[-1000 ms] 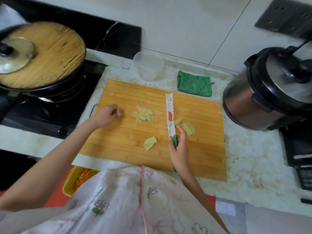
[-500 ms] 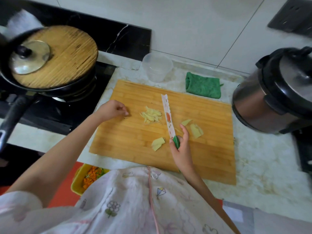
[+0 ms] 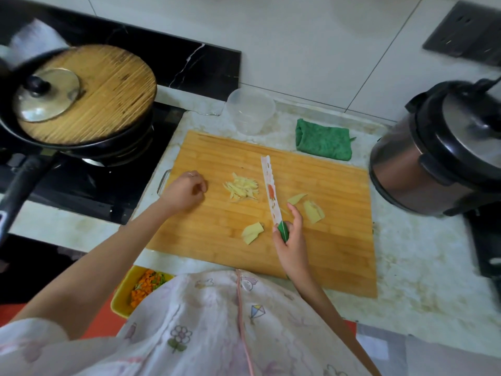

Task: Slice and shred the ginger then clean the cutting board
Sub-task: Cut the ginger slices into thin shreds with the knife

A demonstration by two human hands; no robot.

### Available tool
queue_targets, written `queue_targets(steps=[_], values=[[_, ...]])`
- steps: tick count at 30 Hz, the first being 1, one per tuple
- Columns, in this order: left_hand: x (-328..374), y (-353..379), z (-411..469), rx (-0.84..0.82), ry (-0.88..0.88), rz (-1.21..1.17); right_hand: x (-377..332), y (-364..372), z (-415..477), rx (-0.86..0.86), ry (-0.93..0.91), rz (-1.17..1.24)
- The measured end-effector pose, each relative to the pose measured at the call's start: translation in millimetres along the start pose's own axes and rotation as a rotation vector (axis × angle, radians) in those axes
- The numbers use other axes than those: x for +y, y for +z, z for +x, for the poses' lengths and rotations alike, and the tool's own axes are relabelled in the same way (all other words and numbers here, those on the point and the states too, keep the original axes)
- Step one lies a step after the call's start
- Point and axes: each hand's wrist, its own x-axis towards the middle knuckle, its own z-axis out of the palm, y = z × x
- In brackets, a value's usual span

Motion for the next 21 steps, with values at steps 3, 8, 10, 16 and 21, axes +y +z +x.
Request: queue_targets(steps=[3, 8, 10, 16, 21], values=[[-10, -5, -6, 0.048, -0.026, -0.003, -1, 0, -3, -0.023, 0.009, 0.01], [-23, -16, -17, 0.105, -0.132, -0.076, -1, -1, -7, -0.028, 0.034, 0.007], [-16, -16, -21, 0.2, -0.191, -0.192, -1, -1, -9, -0.021, 0.042, 0.014], [31, 9, -45, 0.414, -0.057, -0.263, 0, -3, -15, 0.018, 0.099, 0.038], [77, 54, -50, -0.154, 0.097, -0.047, 5, -7, -21, 0.031, 0.149, -0.008]])
